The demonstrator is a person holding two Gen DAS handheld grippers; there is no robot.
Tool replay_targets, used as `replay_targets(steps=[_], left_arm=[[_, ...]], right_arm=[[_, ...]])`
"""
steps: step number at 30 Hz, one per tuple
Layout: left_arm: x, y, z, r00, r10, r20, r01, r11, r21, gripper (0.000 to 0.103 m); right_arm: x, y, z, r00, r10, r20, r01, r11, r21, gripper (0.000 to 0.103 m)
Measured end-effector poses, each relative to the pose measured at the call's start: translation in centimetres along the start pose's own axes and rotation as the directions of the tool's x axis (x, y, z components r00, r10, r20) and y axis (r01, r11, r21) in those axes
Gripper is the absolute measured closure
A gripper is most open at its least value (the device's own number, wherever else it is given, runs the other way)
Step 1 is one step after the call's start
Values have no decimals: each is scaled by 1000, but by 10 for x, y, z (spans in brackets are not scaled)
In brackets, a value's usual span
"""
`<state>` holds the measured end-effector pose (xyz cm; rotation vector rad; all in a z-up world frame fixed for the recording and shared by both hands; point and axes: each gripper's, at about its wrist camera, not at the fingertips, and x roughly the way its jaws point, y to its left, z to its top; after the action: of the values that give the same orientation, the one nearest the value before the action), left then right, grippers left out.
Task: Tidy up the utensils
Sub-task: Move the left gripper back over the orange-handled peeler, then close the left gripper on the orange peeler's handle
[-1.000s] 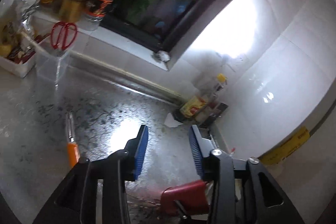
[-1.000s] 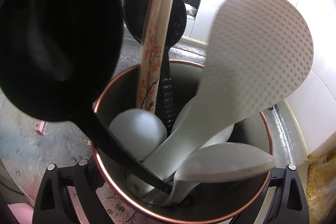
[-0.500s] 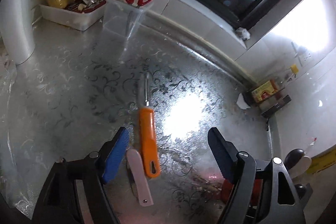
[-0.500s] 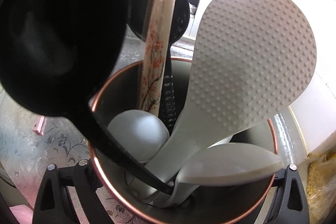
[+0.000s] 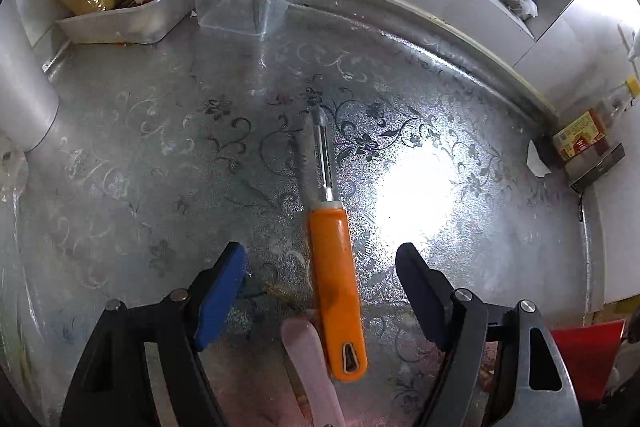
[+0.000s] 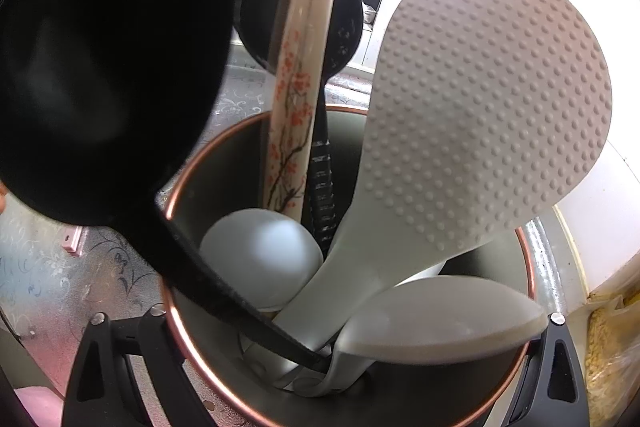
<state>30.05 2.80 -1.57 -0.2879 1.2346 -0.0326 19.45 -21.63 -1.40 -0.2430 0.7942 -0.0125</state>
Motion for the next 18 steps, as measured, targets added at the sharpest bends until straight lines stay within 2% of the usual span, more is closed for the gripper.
replay_targets(steps=[4,6,13,15,18], left_arm=[[18,-9,10,998,41,-40,-39,998,41,27],[25,-15,13,996,58,-62,-54,997,61,36],[35,-28,19,995,67,-73,-59,992,111,50],[36,-30,21,994,92,-60,-84,988,126,74],[35,-25,20,997,53,-50,-48,994,101,77]], right_arm=[[0,0,0,1000,0,0,0,1000,1,6],[0,0,1,1000,0,0,0,1000,0,6],[0,0,0,1000,-1,0,1,1000,2,6],[1,0,1,1000,-1,-1,1,1000,2,6],[1,0,1,1000,0,0,0,1000,1,6]])
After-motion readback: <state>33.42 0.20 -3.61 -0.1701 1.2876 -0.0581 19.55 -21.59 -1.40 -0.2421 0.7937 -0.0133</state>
